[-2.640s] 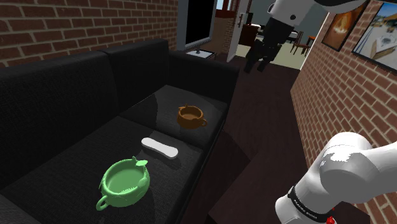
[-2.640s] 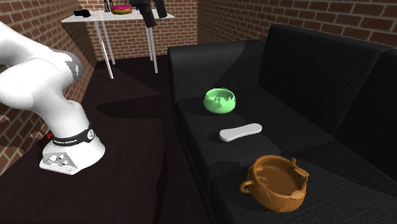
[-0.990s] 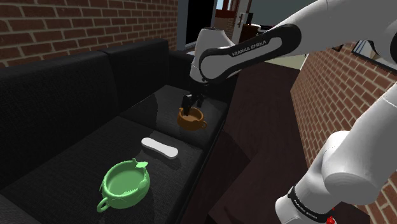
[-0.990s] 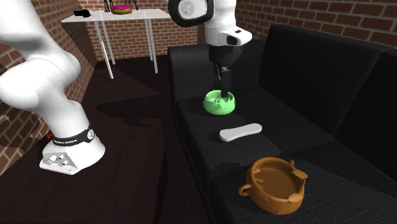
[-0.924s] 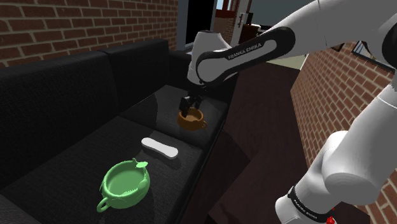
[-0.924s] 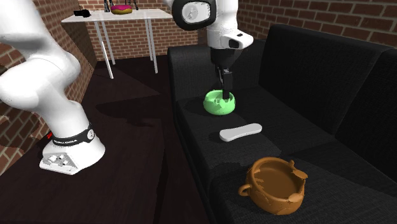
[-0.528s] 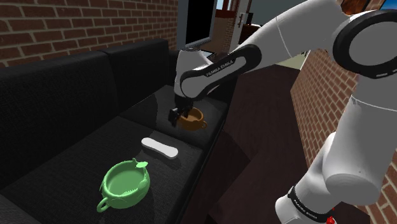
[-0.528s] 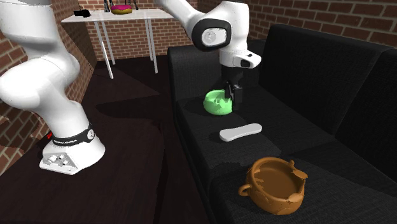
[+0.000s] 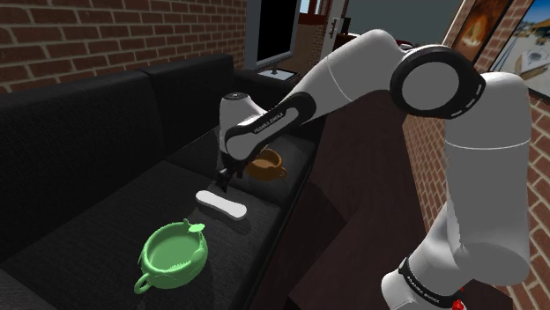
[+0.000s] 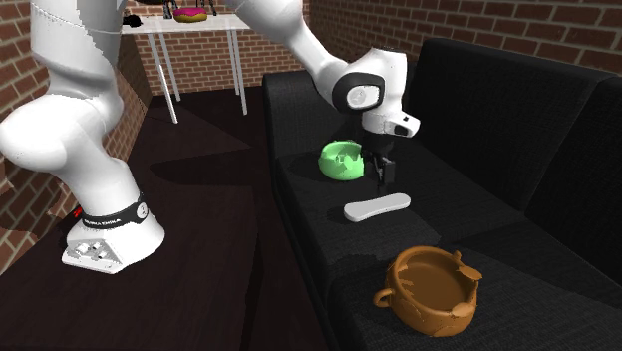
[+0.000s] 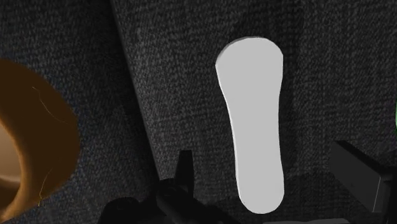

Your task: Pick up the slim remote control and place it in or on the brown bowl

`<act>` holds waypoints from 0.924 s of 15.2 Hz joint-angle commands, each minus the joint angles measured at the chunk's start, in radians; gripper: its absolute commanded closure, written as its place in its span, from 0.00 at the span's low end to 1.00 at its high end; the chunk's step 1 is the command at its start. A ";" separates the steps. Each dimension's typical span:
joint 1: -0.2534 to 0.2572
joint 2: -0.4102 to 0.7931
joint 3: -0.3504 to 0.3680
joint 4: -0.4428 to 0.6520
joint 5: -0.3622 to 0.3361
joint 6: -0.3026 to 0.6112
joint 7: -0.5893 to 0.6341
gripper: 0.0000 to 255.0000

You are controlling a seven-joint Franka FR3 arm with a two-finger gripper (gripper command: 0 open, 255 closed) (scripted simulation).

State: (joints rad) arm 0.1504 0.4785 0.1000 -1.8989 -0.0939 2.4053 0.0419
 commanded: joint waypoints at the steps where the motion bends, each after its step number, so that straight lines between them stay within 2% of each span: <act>1: 0.018 0.080 -0.001 0.062 -0.016 0.007 0.007 0.00; 5: 0.047 0.230 -0.006 0.201 -0.040 -0.001 0.004 0.00; 14: 0.051 0.309 -0.014 0.222 -0.048 0.057 0.008 0.00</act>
State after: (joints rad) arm 0.2013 0.7818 0.0860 -1.6808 -0.1419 2.4598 0.0500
